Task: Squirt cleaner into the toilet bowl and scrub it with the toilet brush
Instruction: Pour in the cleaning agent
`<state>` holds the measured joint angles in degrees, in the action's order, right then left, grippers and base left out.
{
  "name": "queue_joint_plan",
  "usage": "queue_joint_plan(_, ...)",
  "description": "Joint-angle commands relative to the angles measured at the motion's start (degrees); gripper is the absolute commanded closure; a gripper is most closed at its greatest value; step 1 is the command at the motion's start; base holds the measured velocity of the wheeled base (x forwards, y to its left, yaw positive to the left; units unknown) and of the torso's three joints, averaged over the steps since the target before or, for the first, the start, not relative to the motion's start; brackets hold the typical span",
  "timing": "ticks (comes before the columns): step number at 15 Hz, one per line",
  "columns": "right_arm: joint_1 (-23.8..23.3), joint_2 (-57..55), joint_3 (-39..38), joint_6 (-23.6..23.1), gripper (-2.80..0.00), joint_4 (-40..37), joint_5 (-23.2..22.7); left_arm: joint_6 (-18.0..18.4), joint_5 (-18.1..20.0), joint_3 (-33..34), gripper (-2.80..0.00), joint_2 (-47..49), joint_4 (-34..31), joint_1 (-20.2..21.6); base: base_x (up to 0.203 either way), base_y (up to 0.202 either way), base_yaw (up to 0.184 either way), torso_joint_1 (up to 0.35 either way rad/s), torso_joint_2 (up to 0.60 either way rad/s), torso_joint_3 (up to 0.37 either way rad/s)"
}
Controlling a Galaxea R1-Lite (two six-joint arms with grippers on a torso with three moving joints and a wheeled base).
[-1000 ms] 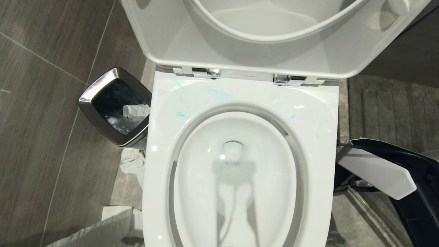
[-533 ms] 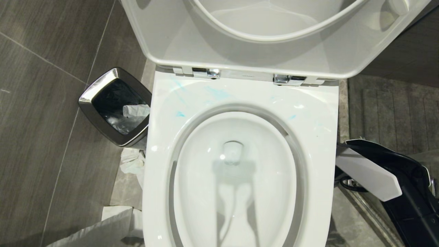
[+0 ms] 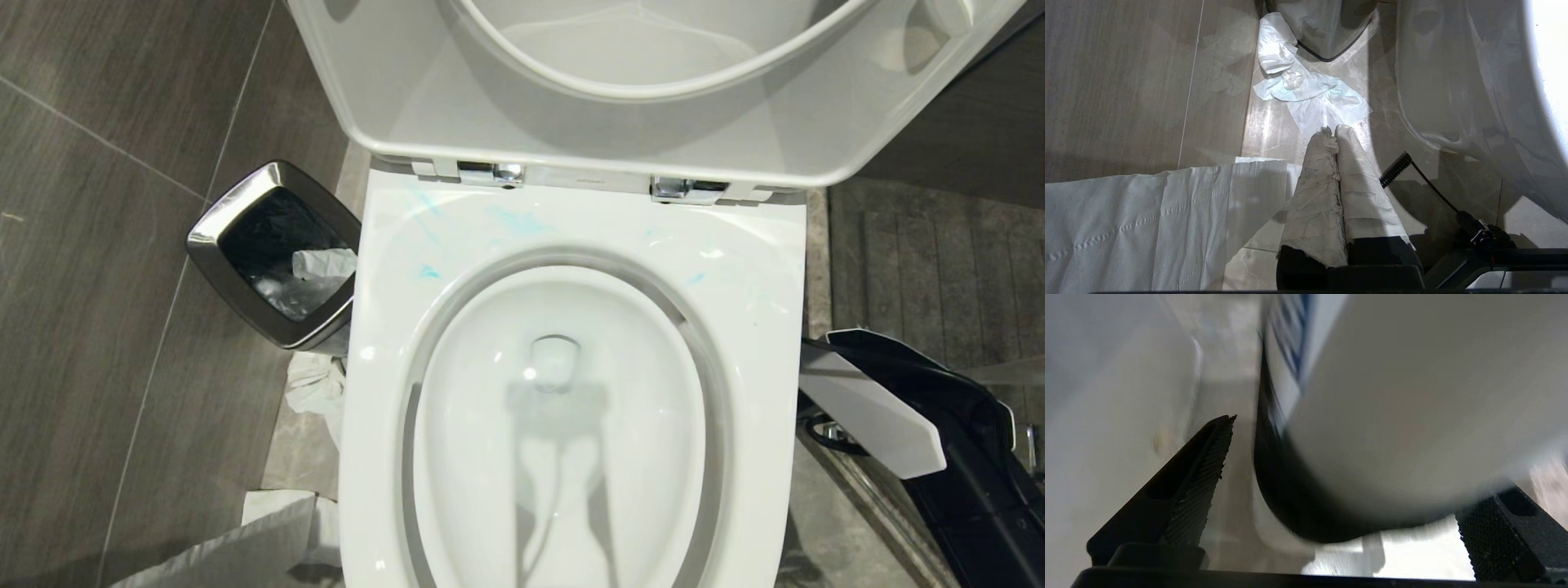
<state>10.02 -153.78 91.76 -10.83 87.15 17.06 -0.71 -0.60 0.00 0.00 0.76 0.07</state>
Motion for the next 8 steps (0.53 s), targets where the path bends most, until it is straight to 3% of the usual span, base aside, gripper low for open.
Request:
queue_joint_plan(1,0.0,-0.3,1.3,-0.1,-2.8,0.5,-0.1,0.0,0.0,0.4,0.0,0.0,0.0,0.0,0.0,0.0,0.0,0.0,0.0,0.0)
queue_joint_plan(8,0.0,-0.9,3.5,-0.2,-2.8,0.5,-2.8,-0.1,0.0,0.4,0.0,0.0,0.0,0.0,0.0,0.0,0.0,0.0,0.0,0.0)
